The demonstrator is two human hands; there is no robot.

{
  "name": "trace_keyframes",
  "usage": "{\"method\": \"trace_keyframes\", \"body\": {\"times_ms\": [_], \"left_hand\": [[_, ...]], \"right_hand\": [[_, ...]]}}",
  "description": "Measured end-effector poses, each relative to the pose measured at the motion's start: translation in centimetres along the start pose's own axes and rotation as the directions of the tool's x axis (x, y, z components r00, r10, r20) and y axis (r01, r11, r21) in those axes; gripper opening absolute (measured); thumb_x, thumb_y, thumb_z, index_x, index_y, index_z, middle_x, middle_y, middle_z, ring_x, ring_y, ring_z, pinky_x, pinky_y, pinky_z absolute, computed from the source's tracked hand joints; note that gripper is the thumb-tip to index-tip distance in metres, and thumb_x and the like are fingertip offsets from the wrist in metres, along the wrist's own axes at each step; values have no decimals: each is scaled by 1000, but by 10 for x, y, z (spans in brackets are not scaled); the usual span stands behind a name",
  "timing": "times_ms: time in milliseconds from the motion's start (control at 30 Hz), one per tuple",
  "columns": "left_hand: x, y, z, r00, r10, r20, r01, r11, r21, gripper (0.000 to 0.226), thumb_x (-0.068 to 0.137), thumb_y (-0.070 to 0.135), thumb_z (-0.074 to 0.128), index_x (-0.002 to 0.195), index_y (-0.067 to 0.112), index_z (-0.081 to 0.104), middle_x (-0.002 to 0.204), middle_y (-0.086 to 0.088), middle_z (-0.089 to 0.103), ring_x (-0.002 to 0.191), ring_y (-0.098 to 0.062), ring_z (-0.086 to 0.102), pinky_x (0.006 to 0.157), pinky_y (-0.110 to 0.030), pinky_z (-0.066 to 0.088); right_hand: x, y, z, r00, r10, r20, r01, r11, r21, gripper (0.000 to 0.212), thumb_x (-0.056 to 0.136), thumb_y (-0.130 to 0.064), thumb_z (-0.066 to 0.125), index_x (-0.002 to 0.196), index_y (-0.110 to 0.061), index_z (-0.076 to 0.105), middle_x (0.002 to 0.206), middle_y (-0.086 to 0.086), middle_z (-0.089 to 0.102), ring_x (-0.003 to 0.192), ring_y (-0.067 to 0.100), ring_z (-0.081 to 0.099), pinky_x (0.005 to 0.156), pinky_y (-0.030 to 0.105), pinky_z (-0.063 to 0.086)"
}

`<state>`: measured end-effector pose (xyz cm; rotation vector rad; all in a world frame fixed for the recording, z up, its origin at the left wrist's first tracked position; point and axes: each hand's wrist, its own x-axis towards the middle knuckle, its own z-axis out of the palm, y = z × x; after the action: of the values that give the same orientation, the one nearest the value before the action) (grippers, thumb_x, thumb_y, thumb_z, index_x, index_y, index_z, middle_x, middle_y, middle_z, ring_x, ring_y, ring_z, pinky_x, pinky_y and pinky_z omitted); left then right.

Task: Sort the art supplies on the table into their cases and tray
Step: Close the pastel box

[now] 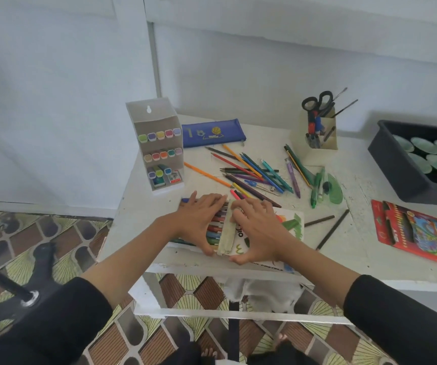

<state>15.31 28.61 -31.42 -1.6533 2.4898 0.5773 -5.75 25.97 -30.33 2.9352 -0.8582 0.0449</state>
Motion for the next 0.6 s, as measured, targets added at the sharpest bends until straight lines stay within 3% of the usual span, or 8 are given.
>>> {"method": "trace_keyframes", "body": {"times_ms": [100, 167, 233, 300, 367, 500, 567, 600], "left_hand": [[-18, -15, 13, 996, -85, -19, 84, 995, -52, 144, 50, 93, 50, 145, 18, -28, 150, 3, -38, 137, -14, -35, 112, -47, -17], [-32, -28, 25, 981, -175, -84, 165, 979, -116, 144, 39, 104, 21, 143, 20, -30, 144, 3, -43, 134, -15, -39, 112, -46, -17], [-45, -39, 37, 950, -290, -114, 256, 936, -243, 134, 46, 102, 11, 145, 20, -28, 146, 3, -38, 138, -17, -32, 113, -42, -16], [-55, -41, 46, 932, -348, -104, 295, 893, -340, 120, 62, 95, 11, 147, 17, -23, 154, -1, -26, 142, -15, -23, 114, -40, -15], [-59, -38, 52, 934, -337, -114, 264, 871, -414, 116, 63, 93, 5, 148, 19, -20, 158, 0, -14, 141, -8, -20, 113, -37, -18], [-63, -24, 48, 946, -313, -87, 187, 744, -642, 100, 72, 82, 15, 148, 27, -18, 156, 8, -11, 138, 2, -13, 113, -32, -20], [-66, -17, 42, 941, -326, -87, 138, 605, -784, 85, 86, 73, 22, 148, 30, -15, 156, 12, -2, 140, -1, -8, 115, -33, -13], [-67, -13, 39, 935, -342, -90, 93, 483, -871, 73, 95, 61, 27, 148, 31, -13, 156, 12, 3, 141, -4, -3, 117, -32, -3]], "right_hand": [[1, -2, 4, 1000, 8, 9, -8, 1000, -10, 80, 58, -85, 45, 104, -19, 38, 127, 5, 45, 115, 31, 43, 87, 51, 40], [1, -4, 7, 1000, 10, 15, -10, 1000, -7, 80, 57, -84, 45, 104, -20, 36, 128, 5, 45, 115, 31, 44, 87, 51, 40], [1, -6, 9, 1000, 10, 15, -10, 1000, -12, 80, 57, -85, 45, 105, -21, 37, 127, 5, 46, 115, 30, 44, 87, 50, 40], [2, -8, 11, 1000, 8, -3, -8, 1000, -13, 80, 57, -85, 46, 104, -20, 40, 125, 5, 47, 112, 30, 46, 86, 49, 40], [5, -14, 12, 1000, -2, -22, 2, 1000, -11, 80, 56, -85, 47, 103, -20, 40, 123, 5, 49, 109, 30, 48, 85, 49, 40], [18, -31, 11, 998, -22, -56, 22, 1000, -4, 84, 54, -85, 48, 105, -20, 36, 124, 4, 49, 107, 31, 48, 80, 46, 41], [25, -36, 8, 997, -6, -74, 7, 1000, 14, 84, 53, -85, 49, 104, -20, 36, 124, 3, 46, 108, 30, 47, 80, 44, 39], [28, -37, 7, 996, 6, -86, -4, 1000, 18, 84, 53, -85, 49, 104, -19, 36, 124, 3, 46, 108, 29, 46, 80, 45, 38]]}}
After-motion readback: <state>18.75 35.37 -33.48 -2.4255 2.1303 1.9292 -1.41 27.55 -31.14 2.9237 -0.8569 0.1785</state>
